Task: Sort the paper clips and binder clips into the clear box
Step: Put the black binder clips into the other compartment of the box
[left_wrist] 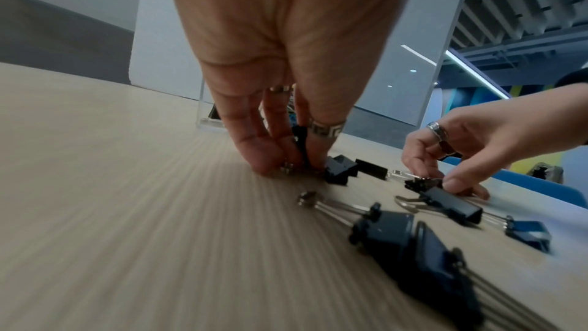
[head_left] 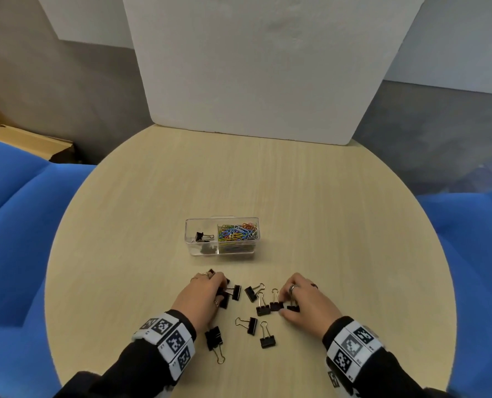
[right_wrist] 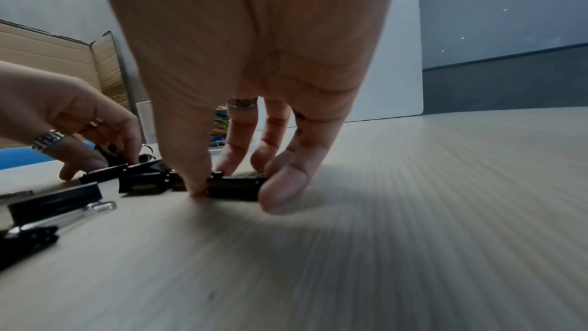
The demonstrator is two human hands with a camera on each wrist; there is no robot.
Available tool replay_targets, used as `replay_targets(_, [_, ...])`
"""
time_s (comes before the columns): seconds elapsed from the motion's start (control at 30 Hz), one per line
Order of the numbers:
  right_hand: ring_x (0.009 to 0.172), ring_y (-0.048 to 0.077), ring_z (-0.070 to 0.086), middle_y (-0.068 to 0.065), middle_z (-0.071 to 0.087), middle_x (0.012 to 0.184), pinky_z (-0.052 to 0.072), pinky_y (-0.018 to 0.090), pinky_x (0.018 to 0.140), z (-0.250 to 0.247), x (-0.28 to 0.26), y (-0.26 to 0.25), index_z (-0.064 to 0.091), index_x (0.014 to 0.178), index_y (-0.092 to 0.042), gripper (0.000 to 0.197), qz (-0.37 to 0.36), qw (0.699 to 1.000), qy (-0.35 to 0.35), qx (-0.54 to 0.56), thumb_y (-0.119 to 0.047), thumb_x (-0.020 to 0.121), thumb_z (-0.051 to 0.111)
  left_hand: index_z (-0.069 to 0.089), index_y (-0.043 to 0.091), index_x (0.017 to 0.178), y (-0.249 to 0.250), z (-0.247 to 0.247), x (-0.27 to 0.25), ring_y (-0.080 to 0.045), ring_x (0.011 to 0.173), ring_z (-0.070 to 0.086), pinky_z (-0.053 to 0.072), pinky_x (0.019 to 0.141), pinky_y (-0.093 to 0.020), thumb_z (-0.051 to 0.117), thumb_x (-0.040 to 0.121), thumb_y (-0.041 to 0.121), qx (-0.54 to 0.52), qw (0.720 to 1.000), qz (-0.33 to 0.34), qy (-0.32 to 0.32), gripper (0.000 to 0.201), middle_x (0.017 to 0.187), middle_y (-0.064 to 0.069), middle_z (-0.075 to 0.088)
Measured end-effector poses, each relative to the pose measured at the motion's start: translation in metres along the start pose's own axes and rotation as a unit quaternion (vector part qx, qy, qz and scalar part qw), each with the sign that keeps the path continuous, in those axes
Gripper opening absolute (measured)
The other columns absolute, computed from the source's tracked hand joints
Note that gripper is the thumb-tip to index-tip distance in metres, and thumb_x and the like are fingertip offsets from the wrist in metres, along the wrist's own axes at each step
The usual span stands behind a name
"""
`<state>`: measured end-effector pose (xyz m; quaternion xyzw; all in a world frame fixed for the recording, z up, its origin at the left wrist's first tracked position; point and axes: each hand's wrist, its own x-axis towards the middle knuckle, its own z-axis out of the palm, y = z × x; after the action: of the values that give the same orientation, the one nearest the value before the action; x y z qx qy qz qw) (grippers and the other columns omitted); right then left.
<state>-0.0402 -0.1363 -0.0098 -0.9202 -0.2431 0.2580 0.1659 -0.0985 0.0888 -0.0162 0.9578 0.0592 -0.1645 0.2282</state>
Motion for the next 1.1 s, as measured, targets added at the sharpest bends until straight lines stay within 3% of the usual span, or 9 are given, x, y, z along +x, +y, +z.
replay_targets(0.13, [0.101, 0.010, 0.046, -0.011, 0.038, 0.102, 0.040, 0.017, 0.084, 0.000, 0.002, 0.000, 0.056, 0.107, -0.021, 0.020, 0.005, 1.000, 0.002, -0.014, -0.027, 0.088, 0.055, 0.054, 0.020, 0.112, -0.007, 0.001, 0.002, -0.017, 0.107, 0.051, 0.043, 0.089, -0.025, 0.051, 0.092, 0.018, -0.050, 0.999, -0.006, 0.007, 0.021, 0.116, -0.001, 0.057])
replay_targets(0.23, [0.096, 0.008, 0.043, -0.011, 0.036, 0.100, 0.038, 0.016, 0.081, 0.003, 0.003, -0.001, 0.056, 0.108, -0.020, 0.021, 0.015, 1.000, 0.009, -0.020, -0.026, 0.087, 0.055, 0.059, 0.024, 0.099, -0.009, -0.004, -0.002, -0.011, 0.092, 0.055, 0.041, 0.075, -0.010, 0.057, 0.089, 0.017, -0.124, 0.992, -0.001, 0.035, 0.013, 0.103, 0.004, 0.061])
replay_targets(0.37, [0.107, 0.012, 0.038, -0.006, 0.039, 0.111, 0.042, 0.018, 0.086, 0.009, -0.002, 0.000, 0.056, 0.101, -0.019, 0.018, 0.036, 0.999, 0.033, -0.018, -0.026, 0.084, 0.057, 0.063, 0.022, 0.071, -0.012, -0.022, -0.011, -0.005, 0.070, 0.059, 0.042, 0.062, -0.009, 0.075, 0.076, 0.024, -0.322, 0.941, -0.035, 0.102, 0.013, 0.075, 0.006, 0.067])
replay_targets(0.47, [0.103, 0.009, 0.041, -0.006, 0.037, 0.105, 0.036, 0.013, 0.090, 0.012, -0.005, 0.000, 0.052, 0.093, -0.024, 0.013, 0.050, 0.998, 0.040, 0.022, -0.018, 0.084, 0.059, 0.056, 0.006, 0.069, -0.018, -0.033, -0.010, -0.015, 0.066, 0.062, 0.051, 0.062, -0.020, 0.071, 0.077, 0.013, -0.509, 0.847, -0.097, 0.116, 0.019, 0.068, -0.006, 0.064])
replay_targets(0.6, [0.091, 0.007, 0.046, -0.006, 0.041, 0.098, 0.034, 0.008, 0.081, 0.014, -0.008, -0.003, 0.047, 0.088, -0.025, 0.018, 0.064, 0.996, 0.053, 0.041, -0.011, 0.083, 0.057, 0.051, 0.006, 0.090, -0.023, -0.042, -0.003, -0.019, 0.060, 0.066, 0.058, 0.056, -0.024, 0.047, 0.090, -0.005, -0.738, 0.654, -0.164, 0.011, 0.011, 0.063, -0.009, 0.059])
replay_targets(0.7, [0.086, 0.007, 0.046, -0.005, 0.044, 0.094, 0.032, 0.004, 0.070, 0.015, -0.008, -0.003, 0.047, 0.085, -0.026, 0.019, 0.076, 0.994, 0.056, 0.052, -0.010, 0.082, 0.057, 0.051, 0.003, 0.086, -0.029, -0.044, 0.005, -0.019, 0.054, 0.062, 0.057, 0.052, -0.026, 0.035, 0.091, -0.007, -0.782, 0.586, -0.211, -0.034, 0.019, 0.070, -0.012, 0.052])
replay_targets(0.77, [0.083, 0.007, 0.048, -0.005, 0.047, 0.093, 0.034, 0.004, 0.066, 0.014, -0.008, -0.003, 0.048, 0.083, -0.026, 0.019, 0.084, 0.992, 0.058, 0.071, -0.009, 0.080, 0.057, 0.045, 0.006, 0.076, -0.029, -0.044, 0.009, -0.019, 0.053, 0.055, 0.055, 0.049, -0.025, 0.032, 0.088, -0.009, -0.776, 0.591, -0.216, -0.043, 0.023, 0.072, -0.011, 0.044])
replay_targets(0.93, [0.078, 0.008, 0.058, -0.002, 0.060, 0.086, 0.045, 0.007, 0.065, 0.005, -0.013, 0.000, 0.054, 0.075, -0.026, 0.024, 0.125, 0.957, 0.101, 0.243, -0.005, 0.073, 0.065, 0.034, 0.011, 0.061, -0.021, -0.044, 0.012, -0.014, 0.046, 0.037, 0.040, 0.049, -0.026, 0.033, 0.081, -0.011, -0.684, 0.704, -0.183, -0.051, 0.029, 0.064, -0.005, 0.034])
replay_targets(1.1, [0.063, 0.018, 0.059, 0.015, 0.059, 0.091, 0.053, 0.026, 0.059, -0.008, -0.015, 0.002, 0.054, 0.085, -0.004, 0.016, 0.140, 0.812, 0.063, 0.563, 0.010, 0.080, 0.060, 0.039, 0.014, 0.062, -0.024, -0.039, 0.009, -0.013, 0.045, 0.042, 0.036, 0.052, -0.026, 0.056, 0.074, 0.006, -0.680, 0.713, -0.157, -0.069, 0.023, 0.055, -0.001, 0.038])
